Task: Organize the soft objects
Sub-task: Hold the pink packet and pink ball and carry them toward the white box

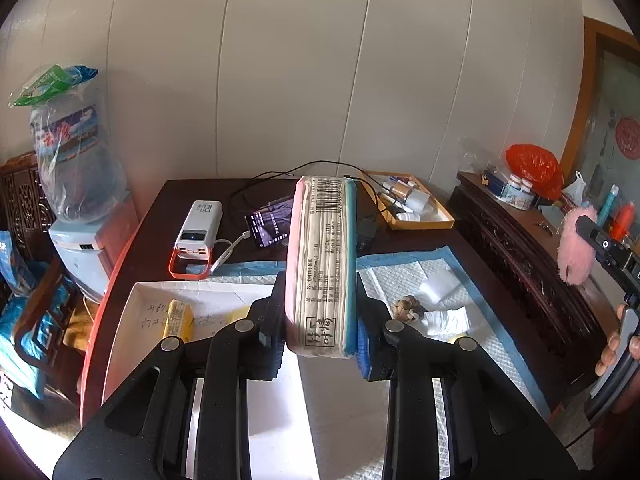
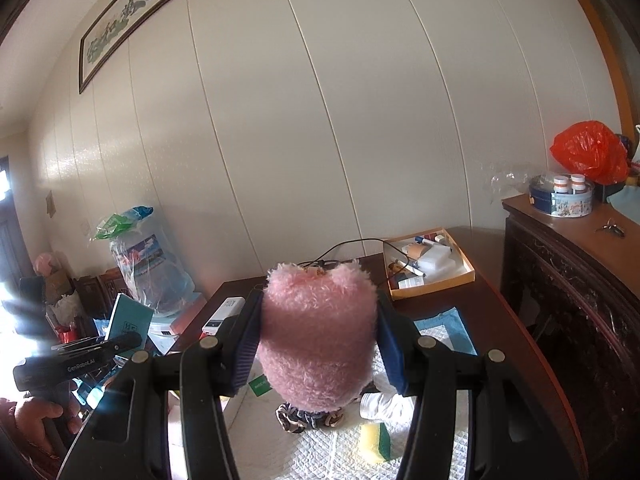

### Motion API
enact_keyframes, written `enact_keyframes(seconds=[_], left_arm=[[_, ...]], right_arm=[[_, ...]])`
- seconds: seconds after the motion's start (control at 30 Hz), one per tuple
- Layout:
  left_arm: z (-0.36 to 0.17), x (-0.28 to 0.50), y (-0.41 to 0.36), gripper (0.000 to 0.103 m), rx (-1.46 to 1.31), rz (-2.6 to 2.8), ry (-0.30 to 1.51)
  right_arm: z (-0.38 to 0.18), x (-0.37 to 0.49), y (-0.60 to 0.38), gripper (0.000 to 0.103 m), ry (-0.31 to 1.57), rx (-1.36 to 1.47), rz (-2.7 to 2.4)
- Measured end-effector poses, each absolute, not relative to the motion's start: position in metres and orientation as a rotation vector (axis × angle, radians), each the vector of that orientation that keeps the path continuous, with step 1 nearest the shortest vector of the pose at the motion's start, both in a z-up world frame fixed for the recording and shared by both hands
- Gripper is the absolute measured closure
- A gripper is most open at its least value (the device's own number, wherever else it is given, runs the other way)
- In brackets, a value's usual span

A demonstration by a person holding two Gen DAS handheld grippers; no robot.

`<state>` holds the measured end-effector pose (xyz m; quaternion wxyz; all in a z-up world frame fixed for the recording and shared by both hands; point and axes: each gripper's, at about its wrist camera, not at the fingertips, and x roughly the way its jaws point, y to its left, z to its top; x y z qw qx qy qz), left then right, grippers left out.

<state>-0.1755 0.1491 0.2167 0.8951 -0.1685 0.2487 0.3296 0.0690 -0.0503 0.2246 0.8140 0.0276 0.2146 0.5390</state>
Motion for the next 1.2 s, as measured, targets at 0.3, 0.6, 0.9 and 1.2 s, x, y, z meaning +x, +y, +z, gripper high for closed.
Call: enact_keyframes(seconds=[0.3, 0.6, 0.9, 1.2], left_arm=[[0.216, -0.177, 0.150, 0.076, -0.353, 0.682, 0.516], [0.215, -0.177, 0.149, 0.076, -0.357, 0.687, 0.515], [0.214, -0.179, 0.148, 0.076, -0.363, 0.693, 0.515], [0.212, -0.186, 0.150, 0.076, -0.382, 0.701, 0.514]], right_arm=[[0.224, 0.067, -0.047, 0.050, 0.470, 0.053, 1.160], [0.223, 0.067, -0.045, 0.050, 0.477, 0.056, 1.169], [0.222, 0.064, -0.045, 0.050, 0.484, 0.058, 1.175], [0.219, 0.058, -0.040, 0.050, 0.499, 0.047, 1.196]])
